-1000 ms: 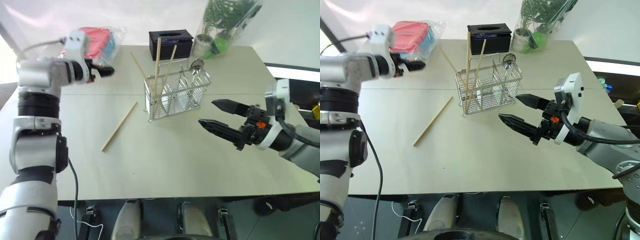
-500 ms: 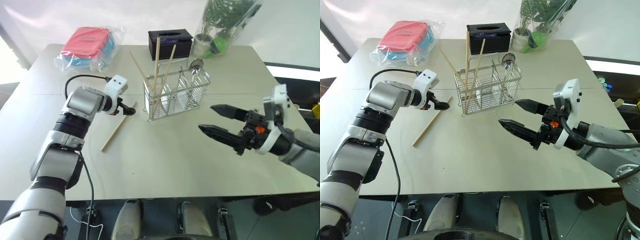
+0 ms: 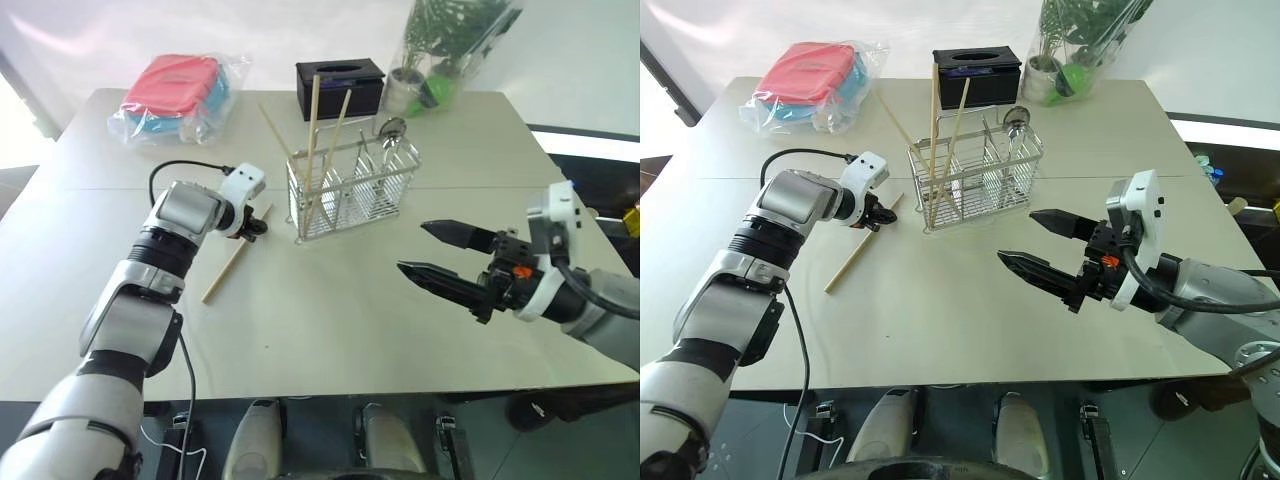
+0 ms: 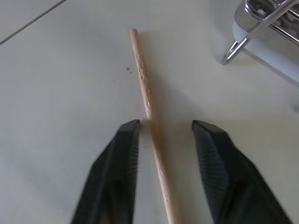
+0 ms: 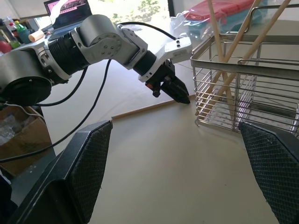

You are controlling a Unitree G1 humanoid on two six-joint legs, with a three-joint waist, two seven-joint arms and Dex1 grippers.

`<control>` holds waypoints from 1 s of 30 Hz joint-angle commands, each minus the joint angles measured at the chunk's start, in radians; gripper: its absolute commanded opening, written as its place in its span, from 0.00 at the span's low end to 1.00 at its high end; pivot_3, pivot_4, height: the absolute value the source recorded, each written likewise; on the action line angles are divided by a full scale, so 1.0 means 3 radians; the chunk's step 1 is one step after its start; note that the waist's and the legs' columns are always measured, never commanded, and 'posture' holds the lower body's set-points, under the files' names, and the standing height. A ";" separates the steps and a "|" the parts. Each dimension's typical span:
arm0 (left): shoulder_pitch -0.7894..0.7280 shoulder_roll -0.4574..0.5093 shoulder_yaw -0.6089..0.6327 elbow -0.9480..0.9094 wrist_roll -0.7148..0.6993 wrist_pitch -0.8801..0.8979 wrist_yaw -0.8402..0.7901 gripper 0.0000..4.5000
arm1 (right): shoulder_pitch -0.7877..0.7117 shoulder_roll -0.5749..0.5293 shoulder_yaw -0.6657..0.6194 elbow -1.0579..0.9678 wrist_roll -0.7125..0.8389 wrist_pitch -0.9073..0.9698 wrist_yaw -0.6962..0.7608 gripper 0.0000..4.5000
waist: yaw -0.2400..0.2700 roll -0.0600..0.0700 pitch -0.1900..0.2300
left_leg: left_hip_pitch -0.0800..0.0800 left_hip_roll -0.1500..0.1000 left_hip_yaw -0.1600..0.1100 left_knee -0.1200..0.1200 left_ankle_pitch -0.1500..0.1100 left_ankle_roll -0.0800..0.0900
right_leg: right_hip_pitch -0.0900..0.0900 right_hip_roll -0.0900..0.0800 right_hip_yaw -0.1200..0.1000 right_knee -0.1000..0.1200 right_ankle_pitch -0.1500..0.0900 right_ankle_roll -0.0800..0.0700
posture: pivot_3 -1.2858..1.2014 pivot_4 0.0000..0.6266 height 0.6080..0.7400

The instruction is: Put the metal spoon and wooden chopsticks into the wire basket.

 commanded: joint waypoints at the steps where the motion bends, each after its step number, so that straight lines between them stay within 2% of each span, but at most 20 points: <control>1: -0.0083 -0.0012 0.0183 -0.0001 0.0003 0.0038 0.0099 0.01 | 0.0045 -0.0096 -0.0123 -0.0089 -0.0054 -0.0047 0.0124 1.00 | 0.0001 0.0000 0.0000 | 0.0000 0.0000 0.0000 0.0000 0.0000 0.0000 | 0.0000 0.0000 0.0000 0.0000 0.0000 0.0000 | 0.52 0.24 0.77; 6: -0.0123 -0.0063 0.0721 -0.0015 -0.0129 -0.0043 0.0471 0.01 | 0.0152 -0.0155 -0.0142 -0.0113 -0.0163 -0.0069 0.0290 1.00 | -0.0002 0.0000 0.0000 | 0.0000 0.0000 0.0000 0.0000 0.0000 0.0000 | 0.0000 0.0000 0.0000 0.0000 0.0001 0.0001 | 0.52 0.24 0.77; 9: -0.0191 -0.0096 0.1248 -0.0091 -0.0331 -0.0257 0.0754 0.01 | 0.0158 -0.0161 -0.0153 -0.0093 -0.0199 -0.0069 0.0343 1.00 | -0.0005 -0.0001 0.0000 | 0.0001 0.0000 0.0000 0.0000 0.0000 0.0000 | 0.0000 0.0000 0.0000 0.0001 0.0001 0.0003 | 0.52 0.24 0.77; 14: -0.0402 -0.0146 0.2181 -0.0744 -0.1022 -0.0605 0.0915 0.01 | 0.0128 -0.0159 -0.0148 -0.0034 -0.0258 -0.0066 0.0392 1.00 | -0.0003 -0.0003 0.0002 | 0.0000 0.0000 0.0000 0.0000 0.0000 0.0000 | 0.0000 0.0000 -0.0001 0.0001 0.0008 0.0014 | 0.52 0.24 0.77; 17: -0.0616 -0.0199 0.2487 -0.1048 -0.1295 -0.0851 0.1077 0.01 | 0.0114 -0.0147 -0.0129 -0.0015 -0.0281 -0.0065 0.0407 1.00 | 0.0003 -0.0003 0.0002 | 0.0001 0.0000 0.0000 0.0001 0.0000 -0.0001 | 0.0002 0.0000 -0.0001 0.0001 0.0008 0.0016 | 0.52 0.24 0.77; 19: -0.0735 -0.0249 0.2532 -0.1182 -0.1353 -0.1151 0.1119 0.01 | 0.0089 -0.0139 -0.0105 0.0001 -0.0294 -0.0062 0.0414 1.00 | 0.0002 -0.0003 0.0001 | 0.0004 -0.0002 0.0000 0.0001 0.0000 -0.0001 | 0.0006 0.0000 -0.0001 0.0000 0.0008 0.0016 | 0.52 0.24 0.77; 24: -0.0950 -0.0555 0.2254 -0.1274 -0.1227 -0.1846 0.1239 0.01 | 0.0029 -0.0111 -0.0043 0.0025 -0.0321 -0.0054 0.0415 1.00 | 0.0019 -0.0003 0.0001 | 0.0016 -0.0002 0.0001 0.0003 0.0000 -0.0002 | 0.0021 0.0000 -0.0001 -0.0004 0.0007 0.0015 | 0.52 0.24 0.77; 30: -0.0713 -0.0947 0.1859 -0.1118 -0.1035 -0.2400 0.1177 0.01 | 0.0013 -0.0069 -0.0073 0.0001 -0.0270 -0.0048 0.0324 1.00 | 0.0007 -0.0001 0.0000 | 0.0012 -0.0002 0.0003 0.0006 0.0000 -0.0002 | 0.0020 -0.0001 0.0000 -0.0007 0.0007 0.0014 | 0.52 0.24 0.77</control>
